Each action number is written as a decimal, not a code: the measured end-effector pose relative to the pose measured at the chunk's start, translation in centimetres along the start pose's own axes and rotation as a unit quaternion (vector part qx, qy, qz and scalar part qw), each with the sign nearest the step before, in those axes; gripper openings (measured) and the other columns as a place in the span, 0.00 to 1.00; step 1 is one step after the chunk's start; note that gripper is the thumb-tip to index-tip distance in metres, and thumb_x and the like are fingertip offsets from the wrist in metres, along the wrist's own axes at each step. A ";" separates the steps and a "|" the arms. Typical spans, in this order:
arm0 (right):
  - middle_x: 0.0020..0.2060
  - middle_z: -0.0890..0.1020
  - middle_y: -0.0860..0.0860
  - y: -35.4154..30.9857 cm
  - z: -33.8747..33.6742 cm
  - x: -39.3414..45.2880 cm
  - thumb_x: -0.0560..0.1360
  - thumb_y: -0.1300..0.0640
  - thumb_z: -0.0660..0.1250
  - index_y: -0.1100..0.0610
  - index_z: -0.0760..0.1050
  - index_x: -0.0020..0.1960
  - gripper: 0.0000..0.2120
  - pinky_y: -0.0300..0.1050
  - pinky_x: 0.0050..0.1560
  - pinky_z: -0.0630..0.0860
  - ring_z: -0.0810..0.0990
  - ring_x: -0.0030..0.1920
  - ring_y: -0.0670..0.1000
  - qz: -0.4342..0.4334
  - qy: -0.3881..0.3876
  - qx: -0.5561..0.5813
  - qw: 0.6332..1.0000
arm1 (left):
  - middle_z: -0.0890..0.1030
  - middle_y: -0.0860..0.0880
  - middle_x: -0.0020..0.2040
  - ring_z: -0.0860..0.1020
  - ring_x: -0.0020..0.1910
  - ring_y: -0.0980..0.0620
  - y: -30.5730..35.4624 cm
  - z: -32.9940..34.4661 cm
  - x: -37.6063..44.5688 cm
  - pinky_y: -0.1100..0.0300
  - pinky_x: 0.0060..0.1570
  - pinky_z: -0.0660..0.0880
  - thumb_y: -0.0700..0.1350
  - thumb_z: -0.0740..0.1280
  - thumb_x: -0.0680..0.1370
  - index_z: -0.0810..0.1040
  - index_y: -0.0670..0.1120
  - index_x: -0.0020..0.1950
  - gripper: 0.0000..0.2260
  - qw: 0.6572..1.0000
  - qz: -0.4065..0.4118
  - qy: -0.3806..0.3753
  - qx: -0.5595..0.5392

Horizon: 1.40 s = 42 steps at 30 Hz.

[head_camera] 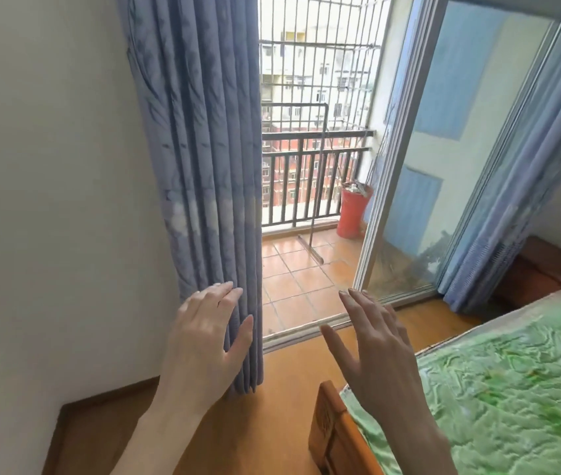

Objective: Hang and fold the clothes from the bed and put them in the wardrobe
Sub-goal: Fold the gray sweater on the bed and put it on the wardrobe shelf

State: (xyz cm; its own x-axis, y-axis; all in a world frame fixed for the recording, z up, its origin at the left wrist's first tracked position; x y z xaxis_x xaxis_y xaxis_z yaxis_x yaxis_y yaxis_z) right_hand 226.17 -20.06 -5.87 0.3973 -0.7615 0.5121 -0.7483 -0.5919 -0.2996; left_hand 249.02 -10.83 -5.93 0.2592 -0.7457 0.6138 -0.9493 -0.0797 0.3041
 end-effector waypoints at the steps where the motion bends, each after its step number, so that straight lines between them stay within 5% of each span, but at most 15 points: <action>1: 0.75 0.75 0.50 0.2 0.8 1.2 0.84 0.35 0.56 0.54 0.71 0.77 0.30 0.52 0.79 0.61 0.70 0.77 0.52 0.013 0.000 -0.002 1.000 | 0.80 0.47 0.71 0.76 0.72 0.44 -0.7 1.0 1.6 0.45 0.74 0.69 0.59 0.58 0.84 0.79 0.46 0.72 0.25 1.000 0.002 -0.006 -0.008; 11: 0.77 0.71 0.48 7.5 6.3 11.0 0.82 0.31 0.52 0.52 0.67 0.80 0.35 0.45 0.80 0.50 0.65 0.79 0.49 0.086 0.003 -0.050 0.995 | 0.80 0.46 0.70 0.78 0.71 0.42 -1.5 13.3 14.4 0.42 0.70 0.74 0.57 0.59 0.84 0.80 0.45 0.72 0.24 0.994 0.055 -0.050 -0.076; 16: 0.78 0.71 0.50 12.9 9.4 17.1 0.81 0.30 0.51 0.53 0.66 0.80 0.37 0.53 0.82 0.56 0.64 0.80 0.50 0.134 0.025 -0.042 0.990 | 0.81 0.47 0.69 0.78 0.68 0.44 -0.8 21.3 21.6 0.42 0.66 0.78 0.56 0.62 0.84 0.79 0.45 0.71 0.21 0.987 0.114 -0.047 -0.104; 24: 0.79 0.69 0.51 23.4 14.3 30.3 0.82 0.30 0.51 0.53 0.65 0.81 0.37 0.55 0.81 0.58 0.64 0.80 0.50 0.198 0.078 -0.052 0.976 | 0.80 0.46 0.70 0.78 0.68 0.47 2.0 33.6 37.3 0.53 0.70 0.68 0.55 0.63 0.83 0.77 0.45 0.73 0.22 0.973 0.194 -0.052 -0.115; 36: 0.76 0.73 0.52 38.4 15.1 39.9 0.82 0.33 0.54 0.56 0.69 0.79 0.35 0.57 0.78 0.66 0.69 0.77 0.51 0.315 0.143 -0.110 0.932 | 0.81 0.46 0.70 0.79 0.68 0.45 12.2 49.6 53.2 0.51 0.67 0.72 0.55 0.64 0.83 0.79 0.44 0.72 0.22 0.937 0.279 -0.100 -0.186; 42: 0.76 0.73 0.51 45.1 15.8 41.1 0.83 0.35 0.57 0.56 0.68 0.79 0.33 0.55 0.78 0.66 0.69 0.77 0.50 0.393 0.142 -0.139 0.898 | 0.81 0.45 0.69 0.78 0.68 0.44 20.3 58.5 57.4 0.46 0.68 0.74 0.55 0.63 0.83 0.78 0.43 0.72 0.22 0.892 0.349 -0.130 -0.256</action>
State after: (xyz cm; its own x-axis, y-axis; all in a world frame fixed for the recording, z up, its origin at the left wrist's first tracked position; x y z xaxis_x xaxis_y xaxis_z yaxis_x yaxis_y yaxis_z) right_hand 217.13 -82.27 -11.04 -0.4340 -0.7931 0.4274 -0.8576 0.2185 -0.4656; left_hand 234.25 -93.93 -7.12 -0.4765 -0.6293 0.6139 -0.6398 0.7271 0.2487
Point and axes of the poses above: each hand's wrist, its own x-axis towards the middle knuckle, its own z-axis out of the palm, y = z × x, the point moved 7 cm from there along x, towards the middle knuckle
